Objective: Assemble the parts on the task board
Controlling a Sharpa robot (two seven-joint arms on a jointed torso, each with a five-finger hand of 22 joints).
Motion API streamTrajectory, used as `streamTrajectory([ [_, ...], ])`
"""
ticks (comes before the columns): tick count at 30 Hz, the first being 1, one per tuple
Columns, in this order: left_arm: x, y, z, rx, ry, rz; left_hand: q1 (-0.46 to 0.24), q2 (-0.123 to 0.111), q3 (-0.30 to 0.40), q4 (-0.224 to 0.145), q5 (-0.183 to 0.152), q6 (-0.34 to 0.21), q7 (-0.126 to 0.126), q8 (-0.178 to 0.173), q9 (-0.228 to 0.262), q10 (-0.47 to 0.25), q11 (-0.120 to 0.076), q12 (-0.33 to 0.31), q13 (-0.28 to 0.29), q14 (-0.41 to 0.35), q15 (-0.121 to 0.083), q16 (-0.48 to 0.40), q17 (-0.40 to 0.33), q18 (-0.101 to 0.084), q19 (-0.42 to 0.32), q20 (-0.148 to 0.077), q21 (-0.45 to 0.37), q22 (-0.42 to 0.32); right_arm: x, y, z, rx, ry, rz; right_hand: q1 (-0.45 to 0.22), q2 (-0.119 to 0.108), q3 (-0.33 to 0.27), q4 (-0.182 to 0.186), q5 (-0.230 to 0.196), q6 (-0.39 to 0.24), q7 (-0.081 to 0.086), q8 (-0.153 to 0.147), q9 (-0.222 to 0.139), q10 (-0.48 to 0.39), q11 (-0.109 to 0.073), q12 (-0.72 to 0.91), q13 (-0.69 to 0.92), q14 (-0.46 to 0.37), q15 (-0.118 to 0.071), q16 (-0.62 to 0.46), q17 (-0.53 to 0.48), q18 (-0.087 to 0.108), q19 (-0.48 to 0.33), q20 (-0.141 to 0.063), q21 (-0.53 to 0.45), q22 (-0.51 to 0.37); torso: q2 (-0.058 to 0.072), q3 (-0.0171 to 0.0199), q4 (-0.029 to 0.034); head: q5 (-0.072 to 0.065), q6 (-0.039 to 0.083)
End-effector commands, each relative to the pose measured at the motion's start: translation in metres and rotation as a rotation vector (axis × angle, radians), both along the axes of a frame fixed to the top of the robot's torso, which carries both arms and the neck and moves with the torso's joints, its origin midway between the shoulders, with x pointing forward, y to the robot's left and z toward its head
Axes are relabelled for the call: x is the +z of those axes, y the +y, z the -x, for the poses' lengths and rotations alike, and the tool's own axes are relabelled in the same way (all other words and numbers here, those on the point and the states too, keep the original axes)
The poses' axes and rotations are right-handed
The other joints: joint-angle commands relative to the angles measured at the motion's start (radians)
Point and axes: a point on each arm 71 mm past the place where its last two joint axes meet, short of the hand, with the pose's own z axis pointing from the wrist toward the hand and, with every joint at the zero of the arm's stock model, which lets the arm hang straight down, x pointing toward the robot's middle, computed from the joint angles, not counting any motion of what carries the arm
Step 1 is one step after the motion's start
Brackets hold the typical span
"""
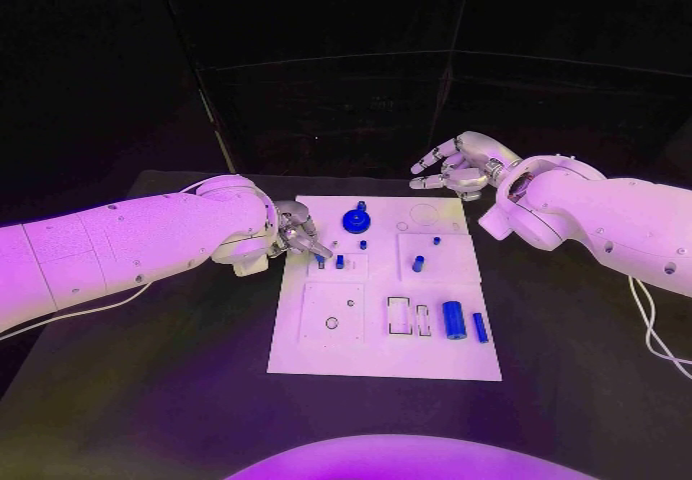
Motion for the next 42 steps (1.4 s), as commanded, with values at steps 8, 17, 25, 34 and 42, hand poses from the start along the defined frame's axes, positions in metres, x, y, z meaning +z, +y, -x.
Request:
streamTrajectory([
  [8,-0.0015,-0.0025,0.0020,-0.038,0.009,-0.026,-0.019,-0.022,0.147,-0.122,0.003,0.001,-0.011,-0.004,0.003,0.006,-0.004,0.003,-0.002,0.104,-0.007,0.003,0.263,-0.003,0.040,-0.008,-0.005,0.025,0.0010,0.0005,-0.0001,0.008,-0.001,0.000,-0.002,0.008,-0.003,0.005,0.006,-0.007,-0.003,0.005,-0.001,-0.005,0.000,-0.004,0.076,0.068,-0.004,-0.004,0.094,0.010,-0.003,-0.002,-0.005,-0.002,0.000,0.0002,0.0005,-0.002,-0.004],
  [17,-0.0027,-0.0037,0.0036,-0.050,0.020,-0.032,-0.032,-0.029,0.168,-0.130,0.003,0.002,-0.010,-0.005,0.004,0.006,-0.004,0.002,-0.003,0.104,-0.007,0.003,0.263,-0.003,0.041,-0.008,-0.005,0.025,0.0010,0.0008,0.0000,0.010,0.000,0.000,-0.002,0.010,-0.003,0.006,0.008,-0.007,-0.003,0.006,-0.001,-0.003,0.000,-0.003,0.077,0.068,-0.004,-0.003,0.095,0.010,-0.003,-0.002,-0.005,-0.001,0.000,-0.0002,0.0000,-0.002,-0.005],
  [25,-0.0034,-0.0043,0.0048,-0.058,0.028,-0.035,-0.055,-0.041,0.206,-0.142,0.003,0.004,-0.010,-0.008,0.006,0.007,-0.004,0.002,-0.004,0.104,-0.007,0.003,0.263,-0.003,0.041,-0.007,-0.006,0.025,0.0010,0.0004,0.0000,0.009,0.000,0.001,-0.002,0.010,-0.003,0.006,0.008,-0.007,-0.003,0.006,-0.001,-0.003,0.000,-0.003,0.077,0.068,-0.004,-0.003,0.095,0.010,-0.003,-0.002,-0.005,-0.001,0.000,0.0000,0.0004,-0.002,-0.008],
  [34,-0.0038,-0.0038,0.0050,-0.060,0.028,-0.040,-0.055,-0.041,0.206,-0.142,0.003,0.004,-0.010,-0.008,0.006,0.007,-0.004,0.002,-0.004,0.104,-0.007,0.003,0.263,-0.003,0.041,-0.007,-0.006,0.025,0.0009,0.0003,0.0000,0.009,0.001,0.001,-0.002,0.010,-0.003,0.006,0.008,-0.007,-0.003,0.006,-0.001,-0.003,0.000,-0.003,0.077,0.068,-0.004,-0.003,0.095,0.010,-0.003,-0.002,-0.005,-0.001,0.000,-0.0003,0.0000,0.000,-0.008],
  [42,-0.0041,0.0008,0.0024,-0.048,0.023,-0.051,-0.069,-0.048,0.230,-0.150,0.003,0.006,-0.010,-0.009,0.008,0.008,-0.003,0.002,-0.004,0.104,-0.007,0.003,0.263,-0.003,0.041,-0.007,-0.008,0.024,0.0009,0.0008,0.0001,0.010,0.000,0.000,-0.002,0.010,-0.003,0.006,0.008,-0.007,-0.003,0.006,-0.001,-0.003,0.000,-0.003,0.077,0.068,-0.004,-0.003,0.095,0.010,-0.003,-0.002,-0.005,-0.001,0.000,0.0003,-0.0004,-0.001,-0.009],
])
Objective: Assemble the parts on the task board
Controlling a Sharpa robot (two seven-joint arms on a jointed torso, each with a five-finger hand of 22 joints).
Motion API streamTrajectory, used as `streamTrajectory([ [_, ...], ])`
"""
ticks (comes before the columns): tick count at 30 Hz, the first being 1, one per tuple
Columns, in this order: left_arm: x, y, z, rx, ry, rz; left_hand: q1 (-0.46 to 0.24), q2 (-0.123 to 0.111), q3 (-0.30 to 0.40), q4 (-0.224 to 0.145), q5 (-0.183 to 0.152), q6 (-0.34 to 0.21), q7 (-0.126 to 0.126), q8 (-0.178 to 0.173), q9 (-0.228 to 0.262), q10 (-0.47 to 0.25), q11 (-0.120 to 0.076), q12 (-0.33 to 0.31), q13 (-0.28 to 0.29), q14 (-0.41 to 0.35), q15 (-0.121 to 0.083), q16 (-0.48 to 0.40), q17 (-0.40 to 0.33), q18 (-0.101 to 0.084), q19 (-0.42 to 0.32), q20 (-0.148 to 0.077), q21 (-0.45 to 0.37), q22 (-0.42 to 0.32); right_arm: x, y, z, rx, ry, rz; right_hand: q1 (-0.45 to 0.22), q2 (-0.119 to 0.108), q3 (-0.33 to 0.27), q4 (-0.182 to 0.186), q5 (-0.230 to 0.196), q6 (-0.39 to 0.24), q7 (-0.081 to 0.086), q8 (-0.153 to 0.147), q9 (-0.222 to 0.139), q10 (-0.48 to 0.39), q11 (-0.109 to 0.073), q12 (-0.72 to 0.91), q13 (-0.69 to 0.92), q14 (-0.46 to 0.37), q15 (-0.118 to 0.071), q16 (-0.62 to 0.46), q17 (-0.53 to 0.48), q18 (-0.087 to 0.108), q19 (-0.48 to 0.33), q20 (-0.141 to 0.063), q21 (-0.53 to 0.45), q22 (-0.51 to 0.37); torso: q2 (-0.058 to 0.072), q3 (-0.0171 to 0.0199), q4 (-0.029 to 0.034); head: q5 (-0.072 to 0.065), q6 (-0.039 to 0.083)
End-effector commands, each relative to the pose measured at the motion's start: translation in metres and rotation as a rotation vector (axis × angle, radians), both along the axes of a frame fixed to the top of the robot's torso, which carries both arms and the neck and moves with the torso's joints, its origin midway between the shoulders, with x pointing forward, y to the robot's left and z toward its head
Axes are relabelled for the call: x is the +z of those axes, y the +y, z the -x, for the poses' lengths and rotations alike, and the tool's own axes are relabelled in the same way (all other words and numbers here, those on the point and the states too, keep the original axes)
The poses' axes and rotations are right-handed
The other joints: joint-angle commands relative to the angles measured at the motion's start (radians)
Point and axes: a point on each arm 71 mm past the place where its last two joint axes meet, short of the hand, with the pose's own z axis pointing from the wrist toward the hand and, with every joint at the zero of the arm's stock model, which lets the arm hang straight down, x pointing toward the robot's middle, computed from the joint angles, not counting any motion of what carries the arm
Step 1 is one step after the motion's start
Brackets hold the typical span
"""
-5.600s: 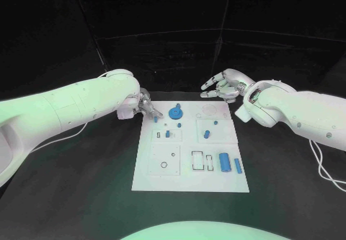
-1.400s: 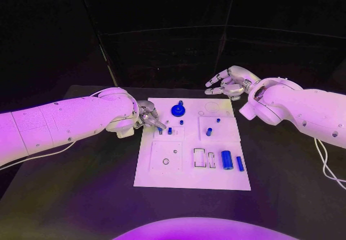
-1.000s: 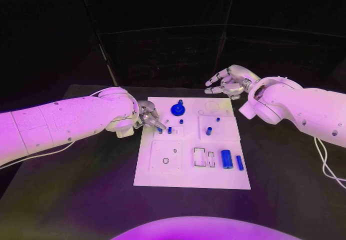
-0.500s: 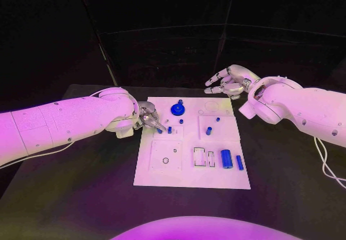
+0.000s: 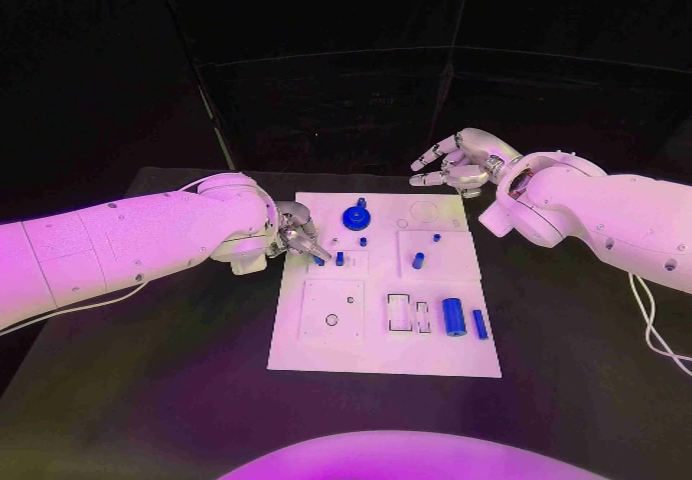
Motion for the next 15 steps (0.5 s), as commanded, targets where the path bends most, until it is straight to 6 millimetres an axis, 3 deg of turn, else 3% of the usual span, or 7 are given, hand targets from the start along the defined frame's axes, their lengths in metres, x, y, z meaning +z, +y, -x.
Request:
streamTrajectory([
  [1,-0.0010,0.0018,-0.0003,-0.011,0.003,-0.019,-0.006,-0.001,0.108,-0.104,0.006,0.003,-0.007,-0.001,0.002,0.006,-0.001,0.002,-0.001,0.104,-0.007,0.003,0.263,-0.003,0.041,-0.007,-0.002,0.024,0.0011,0.0008,0.0001,0.009,-0.002,0.000,-0.002,0.010,0.000,0.003,0.002,-0.007,-0.003,0.006,-0.001,-0.003,0.000,-0.003,0.077,0.068,-0.004,-0.003,0.095,0.010,-0.003,-0.002,-0.005,-0.001,0.000,0.0005,-0.0008,0.000,0.000],
  [15,-0.0013,-0.0007,0.0003,-0.020,0.008,-0.022,-0.012,-0.004,0.120,-0.107,0.006,0.003,-0.007,-0.001,0.003,0.007,-0.001,0.003,0.000,0.104,-0.007,0.003,0.263,-0.003,0.041,-0.007,-0.003,0.023,0.0012,0.0002,0.0002,0.008,-0.001,0.000,-0.002,0.010,0.000,0.003,0.002,-0.007,-0.003,0.006,-0.001,-0.003,0.000,-0.003,0.077,0.068,-0.004,-0.003,0.095,0.010,-0.003,-0.002,-0.005,-0.001,0.000,0.0000,-0.0002,-0.001,-0.003],
])
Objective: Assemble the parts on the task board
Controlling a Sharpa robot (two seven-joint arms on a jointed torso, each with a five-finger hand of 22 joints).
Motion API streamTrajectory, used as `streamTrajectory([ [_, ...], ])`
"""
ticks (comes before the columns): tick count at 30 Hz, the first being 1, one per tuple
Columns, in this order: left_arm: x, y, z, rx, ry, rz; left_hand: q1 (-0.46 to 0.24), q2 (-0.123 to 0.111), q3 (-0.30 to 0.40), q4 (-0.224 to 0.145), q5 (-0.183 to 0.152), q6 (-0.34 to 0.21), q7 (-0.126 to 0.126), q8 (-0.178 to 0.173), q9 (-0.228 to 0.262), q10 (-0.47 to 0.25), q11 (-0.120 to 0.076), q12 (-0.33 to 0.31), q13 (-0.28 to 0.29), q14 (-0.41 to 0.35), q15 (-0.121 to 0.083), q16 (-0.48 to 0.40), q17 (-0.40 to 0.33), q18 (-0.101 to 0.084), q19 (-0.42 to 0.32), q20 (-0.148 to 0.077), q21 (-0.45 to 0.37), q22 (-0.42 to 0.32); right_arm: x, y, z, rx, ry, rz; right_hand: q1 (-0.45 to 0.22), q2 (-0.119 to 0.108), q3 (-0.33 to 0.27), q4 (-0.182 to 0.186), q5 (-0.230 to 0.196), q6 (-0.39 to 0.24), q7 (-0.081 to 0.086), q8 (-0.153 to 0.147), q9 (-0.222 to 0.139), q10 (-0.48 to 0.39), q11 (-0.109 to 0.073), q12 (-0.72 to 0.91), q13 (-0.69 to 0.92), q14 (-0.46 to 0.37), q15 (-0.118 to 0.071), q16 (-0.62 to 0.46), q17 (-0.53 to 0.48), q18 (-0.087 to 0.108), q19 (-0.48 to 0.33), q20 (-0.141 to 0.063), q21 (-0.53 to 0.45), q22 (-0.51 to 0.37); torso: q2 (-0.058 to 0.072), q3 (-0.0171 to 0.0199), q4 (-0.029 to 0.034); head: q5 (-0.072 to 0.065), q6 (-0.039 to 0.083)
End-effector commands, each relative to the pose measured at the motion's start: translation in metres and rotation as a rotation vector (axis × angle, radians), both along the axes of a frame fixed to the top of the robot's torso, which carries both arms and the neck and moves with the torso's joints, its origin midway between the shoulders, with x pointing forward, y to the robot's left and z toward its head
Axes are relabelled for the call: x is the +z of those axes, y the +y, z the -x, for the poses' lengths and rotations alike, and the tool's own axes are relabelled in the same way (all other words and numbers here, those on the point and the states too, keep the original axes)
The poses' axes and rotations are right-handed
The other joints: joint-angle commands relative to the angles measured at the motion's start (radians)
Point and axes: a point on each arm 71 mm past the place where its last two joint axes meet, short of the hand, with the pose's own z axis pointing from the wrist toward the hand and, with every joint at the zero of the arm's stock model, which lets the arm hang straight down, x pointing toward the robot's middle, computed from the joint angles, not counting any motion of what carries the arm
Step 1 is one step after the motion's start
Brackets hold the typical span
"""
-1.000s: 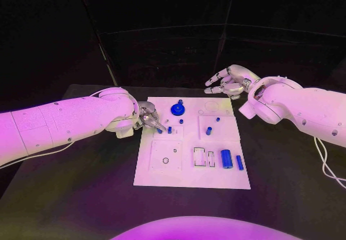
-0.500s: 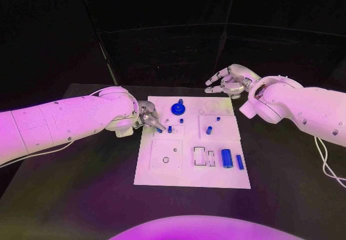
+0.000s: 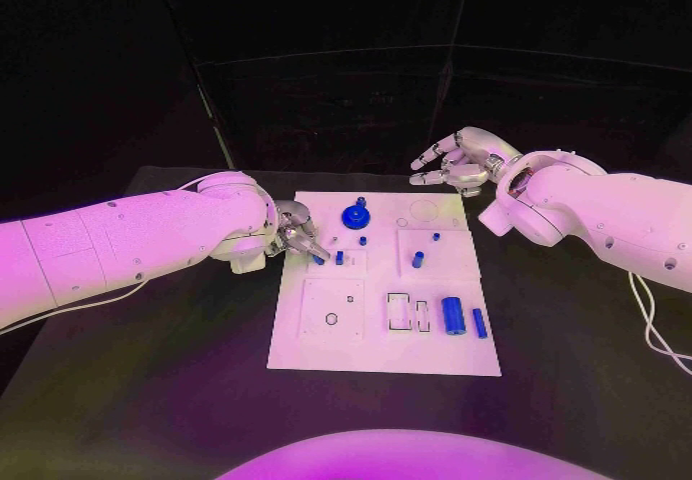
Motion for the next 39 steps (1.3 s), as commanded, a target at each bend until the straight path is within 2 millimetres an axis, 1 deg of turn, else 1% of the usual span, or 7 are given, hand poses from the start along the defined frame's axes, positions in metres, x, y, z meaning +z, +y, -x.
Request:
streamTrajectory([
  [1,-0.0011,-0.0010,0.0010,-0.017,0.006,-0.018,-0.005,0.000,0.112,-0.110,0.003,0.000,-0.004,0.002,0.000,0.007,-0.002,0.003,0.000,0.104,-0.007,0.003,0.263,-0.003,0.041,-0.007,-0.003,0.023,0.0012,0.0002,0.0001,0.007,-0.002,0.000,-0.002,0.010,0.000,0.003,0.002,-0.007,-0.003,0.006,-0.001,-0.003,0.000,-0.003,0.077,0.068,-0.004,-0.003,0.094,0.010,-0.003,-0.002,-0.005,-0.001,0.000,-0.0001,0.0005,-0.001,0.000],
  [4,-0.0012,-0.0021,0.0013,-0.021,0.007,-0.018,-0.006,0.000,0.113,-0.110,0.003,0.000,-0.004,0.002,0.000,0.007,-0.002,0.003,0.000,0.104,-0.007,0.003,0.263,-0.003,0.041,-0.007,-0.003,0.023,0.0012,0.0003,0.0001,0.008,-0.002,0.000,-0.002,0.010,0.000,0.003,0.002,-0.007,-0.003,0.006,-0.001,-0.003,0.000,-0.003,0.077,0.068,-0.004,-0.003,0.094,0.010,-0.003,-0.002,-0.005,-0.001,0.000,-0.0001,0.0001,-0.001,0.000],
  [5,-0.0012,-0.0026,0.0014,-0.022,0.008,-0.018,-0.011,-0.003,0.124,-0.113,0.003,0.001,-0.004,0.002,0.001,0.008,-0.002,0.003,0.000,0.104,-0.007,0.003,0.263,-0.003,0.041,-0.007,-0.003,0.023,0.0012,0.0003,0.0001,0.008,-0.002,0.000,-0.002,0.010,0.000,0.003,0.002,-0.007,-0.003,0.006,-0.001,-0.003,0.000,-0.003,0.077,0.068,-0.004,-0.003,0.094,0.010,-0.003,-0.002,-0.005,-0.001,0.000,0.0003,0.0000,-0.001,-0.001],
  [13,-0.0017,-0.0047,0.0015,-0.040,0.008,-0.038,-0.014,-0.005,0.129,-0.116,0.003,0.001,-0.004,0.002,0.001,0.008,-0.002,0.003,0.001,0.104,-0.007,0.003,0.263,-0.003,0.041,-0.007,-0.003,0.023,0.0012,0.0003,0.0002,0.008,-0.002,0.000,-0.002,0.010,0.000,0.003,0.002,-0.007,-0.003,0.006,-0.001,-0.003,0.000,-0.003,0.077,0.068,-0.004,-0.003,0.094,0.010,-0.003,-0.002,-0.005,-0.001,0.000,-0.0003,-0.0002,-0.002,-0.002],
  [16,-0.0023,-0.0053,0.0020,-0.050,0.014,-0.048,-0.016,-0.007,0.135,-0.118,0.003,0.002,-0.004,0.002,0.001,0.009,-0.002,0.003,0.001,0.104,-0.007,0.003,0.263,-0.003,0.041,-0.007,-0.003,0.023,0.0012,0.0000,0.0003,0.007,-0.002,0.000,-0.002,0.010,0.000,0.003,0.002,-0.007,-0.003,0.006,-0.001,-0.003,0.000,-0.003,0.077,0.068,-0.004,-0.003,0.094,0.010,-0.003,-0.002,-0.005,-0.001,0.000,0.0003,0.0000,-0.002,-0.004],
  [33,-0.0052,-0.0086,0.0041,-0.093,0.039,-0.095,-0.029,-0.016,0.167,-0.129,0.003,0.004,-0.004,-0.001,0.003,0.009,-0.002,0.002,-0.001,0.104,-0.007,0.003,0.263,-0.003,0.042,-0.008,-0.002,0.027,0.0013,-0.0001,0.0004,0.007,-0.002,0.000,-0.002,0.010,0.000,0.003,0.002,-0.007,-0.003,0.006,-0.001,-0.003,0.000,-0.003,0.077,0.068,-0.004,-0.003,0.094,0.010,-0.003,-0.002,-0.005,-0.001,0.000,0.0000,0.0003,-0.004,-0.009],
  [39,-0.0047,-0.0087,0.0026,-0.081,0.025,-0.089,-0.047,-0.019,0.181,-0.127,0.003,0.008,-0.003,0.000,0.005,0.013,-0.001,0.005,0.002,0.104,-0.007,0.003,0.263,-0.003,0.042,-0.007,-0.002,0.027,0.0014,-0.0001,0.0005,0.006,-0.002,-0.001,-0.002,0.010,0.000,0.003,0.002,-0.007,-0.003,0.006,-0.001,-0.003,0.000,-0.003,0.077,0.068,-0.004,-0.003,0.094,0.010,-0.003,-0.002,-0.005,-0.001,0.000,0.0011,0.0005,-0.004,-0.008],
])
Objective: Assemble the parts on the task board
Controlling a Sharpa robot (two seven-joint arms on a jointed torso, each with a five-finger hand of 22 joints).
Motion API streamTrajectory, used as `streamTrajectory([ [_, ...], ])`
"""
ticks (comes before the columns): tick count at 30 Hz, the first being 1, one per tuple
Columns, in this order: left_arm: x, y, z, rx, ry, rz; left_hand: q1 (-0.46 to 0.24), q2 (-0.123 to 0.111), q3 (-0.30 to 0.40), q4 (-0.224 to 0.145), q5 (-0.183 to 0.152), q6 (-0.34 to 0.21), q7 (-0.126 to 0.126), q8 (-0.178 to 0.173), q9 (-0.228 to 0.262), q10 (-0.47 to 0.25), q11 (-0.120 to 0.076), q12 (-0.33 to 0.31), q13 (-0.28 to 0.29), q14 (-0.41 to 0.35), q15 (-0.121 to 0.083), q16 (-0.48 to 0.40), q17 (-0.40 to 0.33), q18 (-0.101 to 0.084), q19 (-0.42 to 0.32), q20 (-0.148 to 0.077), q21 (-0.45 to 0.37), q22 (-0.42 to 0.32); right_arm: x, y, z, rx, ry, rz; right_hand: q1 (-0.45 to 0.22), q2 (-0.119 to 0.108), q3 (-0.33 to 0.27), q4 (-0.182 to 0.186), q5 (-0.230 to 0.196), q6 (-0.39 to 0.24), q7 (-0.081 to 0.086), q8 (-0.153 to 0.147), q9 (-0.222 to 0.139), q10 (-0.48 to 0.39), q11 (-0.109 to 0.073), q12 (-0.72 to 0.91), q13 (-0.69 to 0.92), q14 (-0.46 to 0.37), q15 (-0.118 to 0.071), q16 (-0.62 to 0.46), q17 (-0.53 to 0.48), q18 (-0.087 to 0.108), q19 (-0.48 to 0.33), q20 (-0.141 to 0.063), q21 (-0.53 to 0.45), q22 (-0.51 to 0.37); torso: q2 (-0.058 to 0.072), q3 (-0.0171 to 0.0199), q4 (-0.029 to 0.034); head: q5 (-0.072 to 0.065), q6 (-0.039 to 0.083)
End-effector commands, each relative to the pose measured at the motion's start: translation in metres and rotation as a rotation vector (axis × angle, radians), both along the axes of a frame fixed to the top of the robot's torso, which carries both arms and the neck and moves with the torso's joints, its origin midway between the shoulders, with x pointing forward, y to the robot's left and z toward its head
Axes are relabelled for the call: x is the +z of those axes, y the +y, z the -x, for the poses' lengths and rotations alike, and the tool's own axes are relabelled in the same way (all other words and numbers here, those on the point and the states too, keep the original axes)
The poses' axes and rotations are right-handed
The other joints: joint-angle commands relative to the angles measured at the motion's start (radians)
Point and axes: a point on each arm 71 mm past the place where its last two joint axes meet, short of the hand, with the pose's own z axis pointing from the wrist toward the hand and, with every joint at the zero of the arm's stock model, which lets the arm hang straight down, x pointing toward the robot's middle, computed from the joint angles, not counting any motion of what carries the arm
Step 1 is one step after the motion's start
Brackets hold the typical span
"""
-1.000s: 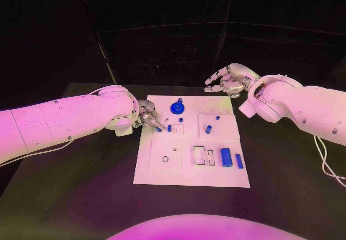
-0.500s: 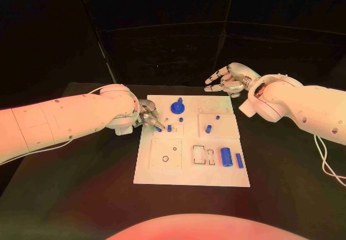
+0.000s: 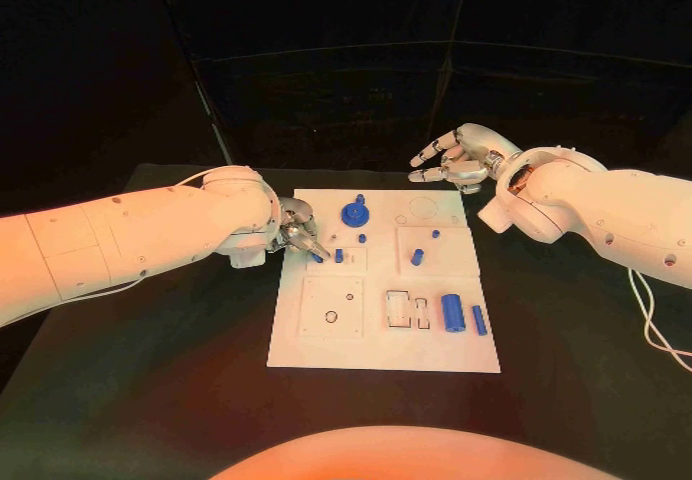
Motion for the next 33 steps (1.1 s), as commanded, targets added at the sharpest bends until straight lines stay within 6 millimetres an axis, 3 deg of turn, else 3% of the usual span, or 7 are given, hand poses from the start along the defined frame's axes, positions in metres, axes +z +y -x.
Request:
streamTrajectory([
  [1,-0.0063,-0.0011,0.0032,-0.019,0.024,-0.025,-0.007,0.002,0.124,-0.114,0.004,0.006,-0.004,-0.001,0.001,0.009,-0.001,0.005,0.002,0.104,-0.007,0.003,0.263,-0.003,0.042,-0.007,-0.002,0.027,0.0013,0.0006,0.0002,0.007,-0.003,-0.001,-0.002,0.010,0.000,0.003,0.002,-0.007,-0.003,0.006,-0.001,-0.003,0.000,-0.003,0.077,0.068,-0.005,-0.003,0.095,0.010,-0.003,-0.002,-0.005,-0.001,0.000,-0.0002,0.0001,0.000,0.002],
  [16,-0.0069,-0.0049,-0.0002,-0.020,0.024,-0.029,-0.061,-0.003,0.134,-0.088,0.004,0.019,-0.006,0.006,0.008,0.017,-0.002,0.011,0.009,0.104,-0.007,0.003,0.263,-0.004,0.044,-0.008,0.001,0.032,0.0014,0.0004,0.0001,0.006,-0.003,-0.001,-0.002,0.010,0.000,0.003,0.002,-0.007,-0.003,0.006,-0.001,-0.003,0.000,-0.003,0.077,0.068,-0.005,-0.003,0.095,0.010,-0.003,-0.002,-0.005,-0.001,0.000,-0.0001,0.0000,-0.002,-0.002],
  [33,-0.0075,-0.0046,-0.0017,-0.023,0.029,-0.042,-0.119,-0.035,0.110,-0.061,0.004,0.035,-0.013,0.015,0.016,0.026,-0.008,0.020,0.017,0.104,-0.012,0.003,0.263,-0.004,0.044,-0.011,-0.001,0.031,0.0012,0.0000,0.0003,0.006,0.000,0.000,-0.002,0.010,0.000,0.003,0.002,-0.007,-0.003,0.006,-0.001,-0.003,0.000,-0.003,0.077,0.068,-0.005,-0.003,0.095,0.010,-0.003,-0.002,-0.005,-0.001,0.000,-0.0001,0.0009,-0.005,-0.004],
])
